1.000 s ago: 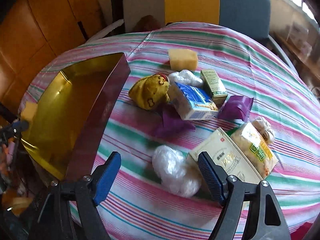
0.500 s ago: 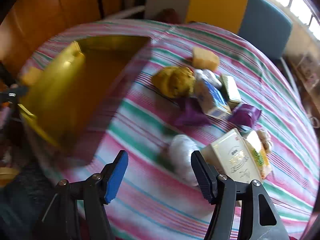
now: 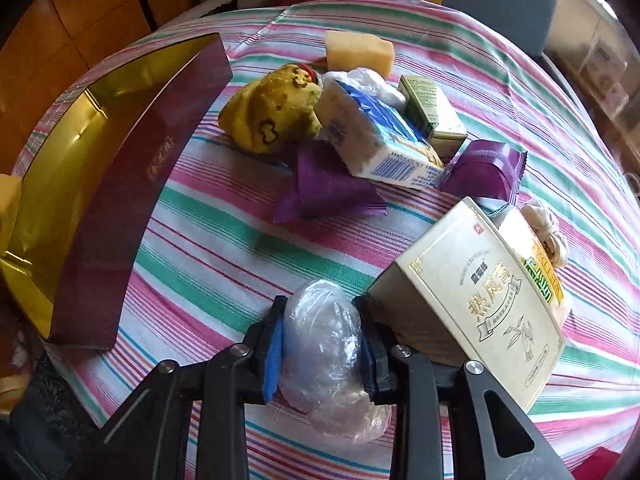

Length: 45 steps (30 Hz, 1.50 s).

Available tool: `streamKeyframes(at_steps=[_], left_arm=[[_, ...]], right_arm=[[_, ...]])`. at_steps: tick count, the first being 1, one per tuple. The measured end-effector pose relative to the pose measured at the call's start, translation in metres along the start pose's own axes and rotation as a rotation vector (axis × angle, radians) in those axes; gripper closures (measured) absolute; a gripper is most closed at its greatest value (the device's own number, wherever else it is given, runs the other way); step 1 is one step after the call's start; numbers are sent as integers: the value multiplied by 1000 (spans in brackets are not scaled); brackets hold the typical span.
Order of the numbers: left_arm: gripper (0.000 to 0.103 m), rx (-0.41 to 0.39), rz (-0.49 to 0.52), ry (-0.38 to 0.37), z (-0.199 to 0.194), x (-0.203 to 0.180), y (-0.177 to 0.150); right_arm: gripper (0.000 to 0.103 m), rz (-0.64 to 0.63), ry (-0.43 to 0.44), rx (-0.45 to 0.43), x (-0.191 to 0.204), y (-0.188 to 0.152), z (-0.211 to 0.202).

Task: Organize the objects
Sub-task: 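Lower the sponge into the gold tray and open the left gripper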

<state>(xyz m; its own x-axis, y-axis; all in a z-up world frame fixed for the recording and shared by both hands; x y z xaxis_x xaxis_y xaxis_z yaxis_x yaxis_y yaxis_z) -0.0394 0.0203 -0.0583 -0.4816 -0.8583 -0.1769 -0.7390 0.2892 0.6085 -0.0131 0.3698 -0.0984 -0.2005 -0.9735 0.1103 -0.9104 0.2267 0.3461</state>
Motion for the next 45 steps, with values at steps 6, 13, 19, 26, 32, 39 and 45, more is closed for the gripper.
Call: streamKeyframes(at_steps=[6,13,19,26,32,39,45], left_arm=[[43,-13,-5,20,-3,2,5],[43,-18,-22,50,-3,13,33],[43,2,1,121,24,26,80],[43,95,-125,159,82,56,113],[39,137,-182,218,115,68,122],[31,166,-152,283,134,64,125],[27,154,-110,292,114,60,126]], right_arm=[[70,18,17,1,-3,1,1],[71,-60,-45,-30,7,-1,-2],[71,-70,-52,-37,12,-1,-1],[71,-79,-58,-42,14,-2,1],[71,-82,-58,-44,16,-4,2],[70,-82,-53,-44,19,-3,1],[70,-79,-51,-43,19,0,2]])
Point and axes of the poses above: each gripper's, at about its wrist camera, not at the fingertips, and z roughly the way its jaws point, x to its left, y to its top, the point moved 4 cm from there along z, roughly the way its jaws point, and after that the axes turned 14 degrees about z, right-handed, at the moved point
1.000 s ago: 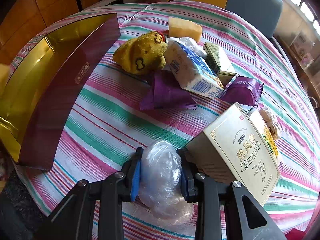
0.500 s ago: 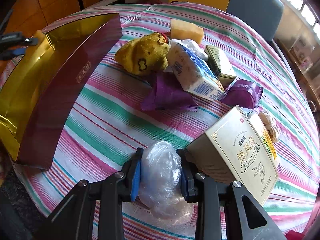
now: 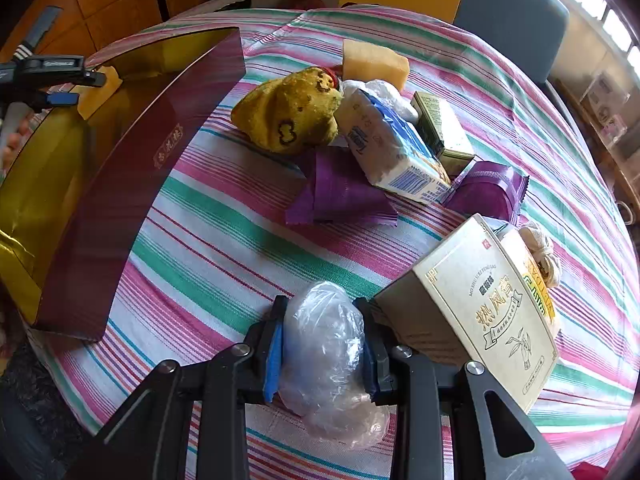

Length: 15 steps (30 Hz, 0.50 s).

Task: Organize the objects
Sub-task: 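Lower the sponge into the gold tray and open the left gripper, then carry the clear plastic bundle into the tray and open the right gripper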

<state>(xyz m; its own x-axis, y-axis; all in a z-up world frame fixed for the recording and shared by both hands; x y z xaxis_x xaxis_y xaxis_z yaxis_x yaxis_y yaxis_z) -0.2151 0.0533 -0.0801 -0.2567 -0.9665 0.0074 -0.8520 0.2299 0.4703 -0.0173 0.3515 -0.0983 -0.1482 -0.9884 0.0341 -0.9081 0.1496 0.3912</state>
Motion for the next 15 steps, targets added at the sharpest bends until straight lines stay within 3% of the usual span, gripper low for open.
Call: streamKeyframes(at_steps=[3,6,15], left_arm=[[27,-41,25,2,-22,-2,-5],[27,-97,94,56,-49,-3,-21],[28,-201,145,150,-109,2,-101]], right_arm=[[70,1,1,0,-2,4,5],[71,-3,-2,-3,-1,4,4],[72,-20,-16,-15,3,6,5]])
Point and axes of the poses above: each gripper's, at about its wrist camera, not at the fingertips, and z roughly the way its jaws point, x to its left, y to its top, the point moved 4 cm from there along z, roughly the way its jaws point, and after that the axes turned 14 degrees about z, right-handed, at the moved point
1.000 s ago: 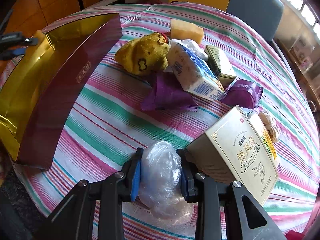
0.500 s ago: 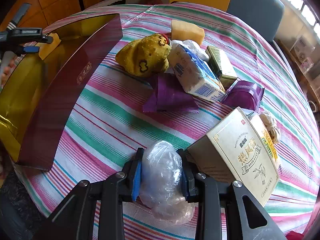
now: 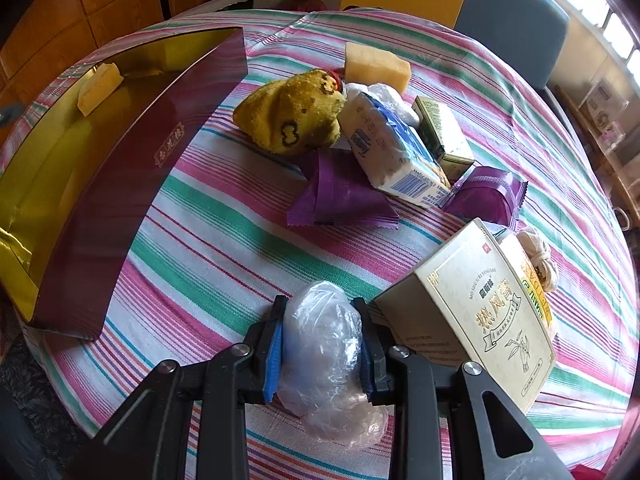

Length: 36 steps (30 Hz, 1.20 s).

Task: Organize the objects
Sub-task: 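Carry the clear plastic bundle into the tray and open the right gripper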

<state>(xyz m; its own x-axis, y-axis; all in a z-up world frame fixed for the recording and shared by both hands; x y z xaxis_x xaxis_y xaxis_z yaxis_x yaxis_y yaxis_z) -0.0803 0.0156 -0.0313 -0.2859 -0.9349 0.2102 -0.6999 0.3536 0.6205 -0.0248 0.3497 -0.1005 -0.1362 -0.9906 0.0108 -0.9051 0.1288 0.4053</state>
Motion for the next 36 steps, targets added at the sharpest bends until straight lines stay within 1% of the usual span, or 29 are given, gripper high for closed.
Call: streamKeyframes(at_steps=[2,4,6,7,12,13,15,17,24,28,30,34,36], left_arm=[[28,-19,-10,3,-9,0,-8],[28,-28,-25,-10,-15,0,-14],[28,-36,-36,-14,-20,1,-18],[28,-40,-39,-19,-22,1,-19],[28,-48,-27,-22,-29,-2,-26],[28,-47,-28,-22,-30,-1,-27],[28,-45,-27,-26,-31,-1,-29],[28,-45,-29,-27,-31,0,-31],[28,-30,-44,-44,-24,2,-36],[28,-22,-53,-58,-20,4,-39],[28,-13,-59,-65,-18,5,-41],[28,15,-81,-82,-9,9,-46],[28,28,-103,-100,-5,13,-48]], right_arm=[[72,-2,-5,-5,5,0,-2],[72,-4,-13,-11,7,0,-2],[72,-3,-23,-20,3,0,-1],[72,-3,-29,-26,3,-8,-5],[74,28,-51,-44,1,-9,-5],[74,36,-53,-46,6,-16,-12],[75,58,-54,-45,5,-14,-11],[75,83,-36,-38,5,-10,-14],[75,93,14,-133,28,18,-50],[75,94,72,-176,52,31,-69],[75,102,135,-185,69,36,-77],[75,97,262,-159,108,42,-82],[75,94,324,-126,130,44,-78]])
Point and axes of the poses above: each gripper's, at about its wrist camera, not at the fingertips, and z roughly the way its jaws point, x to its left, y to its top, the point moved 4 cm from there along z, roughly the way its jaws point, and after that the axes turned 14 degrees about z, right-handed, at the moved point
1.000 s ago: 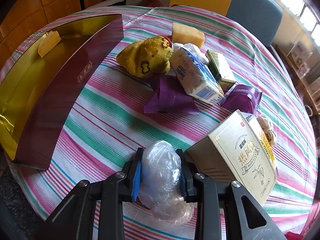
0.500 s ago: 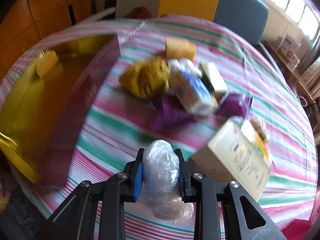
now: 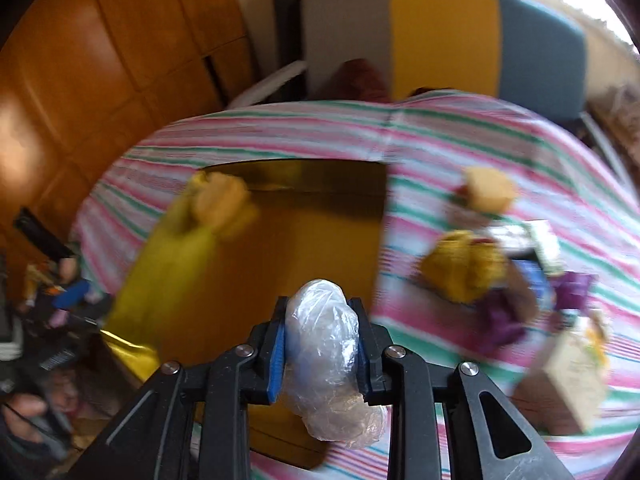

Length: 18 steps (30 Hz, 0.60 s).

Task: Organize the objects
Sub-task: 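Carry the clear plastic bundle into the tray and open the right gripper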

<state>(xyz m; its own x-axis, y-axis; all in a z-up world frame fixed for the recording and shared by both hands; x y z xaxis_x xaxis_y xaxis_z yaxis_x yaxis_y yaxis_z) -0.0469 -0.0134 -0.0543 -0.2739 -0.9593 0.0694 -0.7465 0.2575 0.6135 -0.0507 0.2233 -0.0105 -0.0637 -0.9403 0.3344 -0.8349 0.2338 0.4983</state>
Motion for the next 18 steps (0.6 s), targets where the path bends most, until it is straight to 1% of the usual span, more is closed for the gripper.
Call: streamKeyframes(at_steps=[2,7,12,16,18], left_arm=[[28,0,-30,-31,1,6,0],[28,-6,-74,-28,2,23,1],[28,7,-120,-8,8,41,-1],[28,13,-148,-12,11,50,-4],[28,14,-151,-18,12,51,-4]], right_arm=[[75,20,57,46,17,-1,15],[74,101,169,150,51,2,58],[74,183,238,231,81,11,100],[73,258,283,271,105,22,134],[70,309,295,274,110,27,146]])
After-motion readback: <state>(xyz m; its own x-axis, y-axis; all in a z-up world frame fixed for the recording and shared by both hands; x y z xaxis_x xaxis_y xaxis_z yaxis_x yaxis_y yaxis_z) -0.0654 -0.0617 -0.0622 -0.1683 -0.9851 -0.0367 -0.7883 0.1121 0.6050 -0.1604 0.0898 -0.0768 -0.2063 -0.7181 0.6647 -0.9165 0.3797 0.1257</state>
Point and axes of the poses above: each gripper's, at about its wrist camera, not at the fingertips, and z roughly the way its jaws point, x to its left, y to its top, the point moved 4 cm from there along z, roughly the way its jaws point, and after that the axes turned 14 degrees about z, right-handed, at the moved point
